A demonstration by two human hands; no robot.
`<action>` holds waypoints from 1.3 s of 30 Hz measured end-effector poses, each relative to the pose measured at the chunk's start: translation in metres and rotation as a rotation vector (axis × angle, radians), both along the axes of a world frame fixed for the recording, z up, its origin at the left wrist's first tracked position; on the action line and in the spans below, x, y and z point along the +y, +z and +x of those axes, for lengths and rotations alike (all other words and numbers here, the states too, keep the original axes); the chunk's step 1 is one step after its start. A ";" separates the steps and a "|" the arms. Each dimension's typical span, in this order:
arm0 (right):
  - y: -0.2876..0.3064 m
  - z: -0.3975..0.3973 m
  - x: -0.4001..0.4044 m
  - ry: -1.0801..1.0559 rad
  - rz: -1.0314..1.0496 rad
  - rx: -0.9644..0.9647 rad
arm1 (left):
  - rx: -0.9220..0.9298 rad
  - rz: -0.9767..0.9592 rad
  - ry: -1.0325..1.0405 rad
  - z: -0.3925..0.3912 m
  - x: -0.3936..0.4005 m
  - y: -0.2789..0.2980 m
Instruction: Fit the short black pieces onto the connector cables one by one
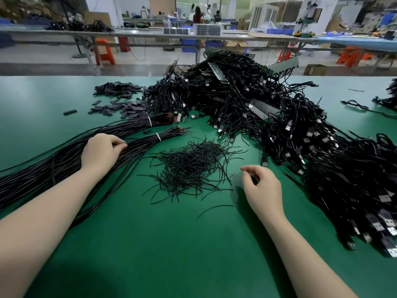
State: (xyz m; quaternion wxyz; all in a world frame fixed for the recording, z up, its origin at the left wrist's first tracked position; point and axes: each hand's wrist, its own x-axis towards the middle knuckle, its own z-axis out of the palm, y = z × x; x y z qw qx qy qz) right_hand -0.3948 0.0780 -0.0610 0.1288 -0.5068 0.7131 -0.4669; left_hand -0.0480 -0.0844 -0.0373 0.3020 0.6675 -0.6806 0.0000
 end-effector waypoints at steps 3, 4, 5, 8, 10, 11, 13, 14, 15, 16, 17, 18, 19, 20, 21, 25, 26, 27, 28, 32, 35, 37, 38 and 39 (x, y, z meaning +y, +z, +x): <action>0.000 0.000 0.000 0.003 0.001 -0.004 | -0.010 0.017 0.014 0.009 -0.002 0.002; 0.000 0.000 0.000 0.004 0.002 -0.005 | -0.055 0.037 -0.012 0.011 -0.003 0.001; 0.000 0.000 0.000 0.007 0.002 -0.004 | -0.087 0.057 -0.043 0.013 -0.003 0.000; -0.001 -0.001 0.000 0.011 0.002 -0.003 | -0.065 0.101 -0.067 0.012 -0.003 -0.001; -0.002 -0.001 -0.001 0.013 0.002 -0.009 | -0.013 0.092 -0.024 0.009 -0.005 -0.002; -0.002 -0.001 -0.001 0.014 0.002 -0.013 | 0.027 0.088 -0.001 0.008 -0.006 -0.002; -0.002 -0.002 0.000 0.012 0.001 -0.022 | 0.108 0.086 0.028 0.008 -0.004 -0.004; -0.002 -0.002 0.000 0.013 0.000 -0.023 | 0.148 0.084 0.031 0.009 -0.003 -0.004; -0.002 -0.002 -0.001 0.013 -0.001 -0.023 | 0.189 0.087 0.029 0.011 -0.003 -0.004; -0.002 -0.002 -0.001 0.014 0.000 -0.024 | 0.233 0.093 0.021 0.012 -0.002 -0.005; -0.001 -0.002 -0.001 0.013 0.003 -0.026 | 0.271 0.099 0.009 0.014 -0.002 -0.004; -0.001 -0.002 -0.002 0.012 0.005 -0.027 | 0.296 0.097 -0.001 0.016 -0.003 -0.004; -0.001 -0.002 -0.002 0.010 0.009 -0.027 | 0.312 0.088 -0.003 0.018 -0.004 -0.004; -0.001 -0.003 -0.002 0.008 0.014 -0.029 | 0.337 0.077 0.001 0.019 -0.006 -0.005; -0.002 -0.003 -0.002 0.005 0.019 -0.033 | 0.390 0.070 0.005 0.019 -0.008 -0.005; -0.002 -0.002 -0.001 0.006 0.024 -0.043 | 0.854 0.041 0.091 0.020 -0.013 -0.003; -0.002 -0.002 -0.001 0.009 0.022 -0.038 | 0.985 0.010 0.146 0.022 -0.014 -0.003; -0.002 -0.002 -0.001 0.012 0.020 -0.035 | 1.136 -0.033 0.205 0.027 -0.014 -0.002; -0.002 -0.002 -0.001 0.012 0.017 -0.034 | 1.279 -0.078 0.257 0.032 -0.013 0.000; 0.000 0.001 0.001 0.005 0.014 -0.054 | 1.213 -0.148 0.212 0.032 -0.001 0.004; 0.010 0.012 0.006 -0.003 -0.165 0.163 | 0.647 -0.243 0.059 0.017 0.019 0.009; 0.021 0.033 0.007 0.170 -0.201 0.301 | 0.380 -0.312 -0.099 0.009 0.035 0.018; 0.029 0.050 0.006 0.300 -0.131 0.244 | 0.295 -0.334 -0.176 0.004 0.044 0.024; 0.039 0.071 0.003 0.425 -0.035 0.134 | 0.225 -0.355 -0.249 -0.001 0.054 0.029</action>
